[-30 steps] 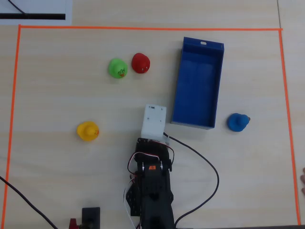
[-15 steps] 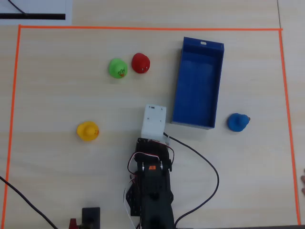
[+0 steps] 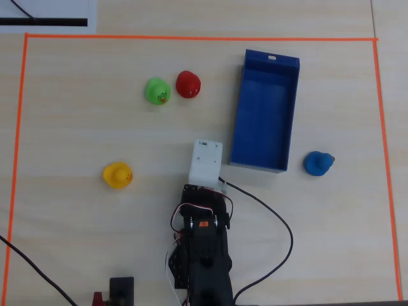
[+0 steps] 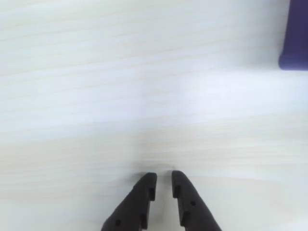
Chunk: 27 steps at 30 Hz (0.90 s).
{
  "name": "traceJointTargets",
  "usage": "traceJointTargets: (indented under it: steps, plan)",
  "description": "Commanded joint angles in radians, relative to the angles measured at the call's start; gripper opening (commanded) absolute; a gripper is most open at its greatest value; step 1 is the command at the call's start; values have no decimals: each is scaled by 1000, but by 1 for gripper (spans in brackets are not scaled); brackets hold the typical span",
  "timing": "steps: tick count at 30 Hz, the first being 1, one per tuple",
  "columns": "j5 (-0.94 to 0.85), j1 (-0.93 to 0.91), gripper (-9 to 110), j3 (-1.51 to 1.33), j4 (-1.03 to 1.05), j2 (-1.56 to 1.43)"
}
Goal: Grasp blue duck and put it into box.
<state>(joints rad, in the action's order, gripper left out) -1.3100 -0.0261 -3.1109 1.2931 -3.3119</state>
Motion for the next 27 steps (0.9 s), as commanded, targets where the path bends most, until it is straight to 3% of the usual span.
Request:
traceJointTargets:
  steps: [1, 20, 24, 27]
  plan:
    - [0, 8, 1, 0, 20, 0]
    - [-58, -61, 0, 8, -77, 20]
    - [-41, -167, 8, 235, -258, 324]
    - [-40, -282, 19, 531, -273, 575]
